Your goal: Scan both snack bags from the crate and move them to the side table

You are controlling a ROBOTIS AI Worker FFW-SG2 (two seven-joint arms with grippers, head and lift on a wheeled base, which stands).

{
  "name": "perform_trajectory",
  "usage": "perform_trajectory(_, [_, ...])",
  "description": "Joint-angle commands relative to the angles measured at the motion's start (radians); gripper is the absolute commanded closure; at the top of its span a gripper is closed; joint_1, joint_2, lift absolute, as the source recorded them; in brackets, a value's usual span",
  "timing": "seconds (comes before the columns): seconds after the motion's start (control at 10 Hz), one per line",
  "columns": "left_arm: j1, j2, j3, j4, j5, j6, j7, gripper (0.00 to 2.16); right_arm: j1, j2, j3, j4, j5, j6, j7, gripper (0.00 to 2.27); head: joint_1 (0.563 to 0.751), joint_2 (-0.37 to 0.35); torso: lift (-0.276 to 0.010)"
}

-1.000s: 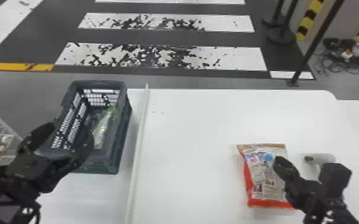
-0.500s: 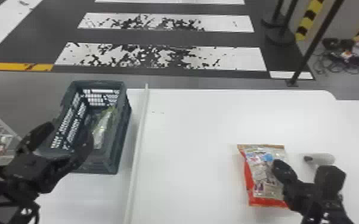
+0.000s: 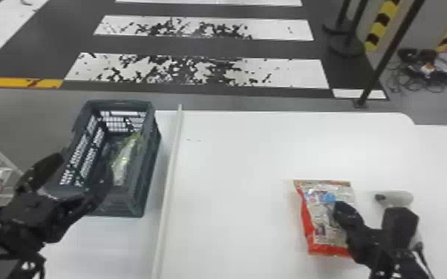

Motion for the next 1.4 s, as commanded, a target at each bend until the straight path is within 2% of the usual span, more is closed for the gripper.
perform_trajectory(0.0, [0.0,-0.001,0.0,0.0,0.0,-0.004,0.0,0.04,0.001,-0.002,-0.001,-0.001,0.001,-0.015,0.001,2.25,0.695,0.007,-0.029])
perform_trajectory(0.2, [0.0,0.001,0.002,0.0,0.001,-0.004,0.0,0.04,0.047,-0.002,-0.029,-0.119,-0.033,0.025,0.007,2.25,0.695,0.006,-0.029])
perform_trajectory(0.3, [-0.001,0.002,0.005,0.0,0.0,-0.007,-0.006,0.04,0.076,-0.002,-0.052,-0.216,-0.069,0.123,0.012,2.09,0.695,0.002,-0.029])
perform_trajectory(0.4, [-0.003,0.004,0.005,-0.001,0.001,-0.007,-0.006,0.04,0.113,-0.002,-0.081,-0.309,-0.094,0.191,0.013,1.53,0.695,-0.004,-0.029])
perform_trajectory(0.5, [-0.006,0.004,0.003,-0.001,0.001,-0.007,-0.006,0.04,0.14,-0.002,-0.107,-0.386,-0.08,0.243,0.013,0.38,0.695,-0.012,-0.029])
perform_trajectory(0.6, [-0.009,0.004,0.0,0.0,0.001,-0.007,-0.006,0.04,0.163,-0.002,-0.147,-0.418,-0.077,0.246,0.015,0.0,0.695,-0.018,-0.029])
perform_trajectory(0.9, [-0.018,0.009,-0.004,0.017,0.003,-0.017,-0.011,0.04,0.171,-0.003,-0.254,-0.403,-0.089,0.264,0.033,0.04,0.695,-0.106,-0.029])
perform_trajectory(1.3, [-0.018,0.015,0.0,0.019,0.01,-0.035,-0.011,0.04,0.12,-0.064,-0.27,-0.253,-0.068,0.283,0.049,0.04,0.695,-0.186,-0.029])
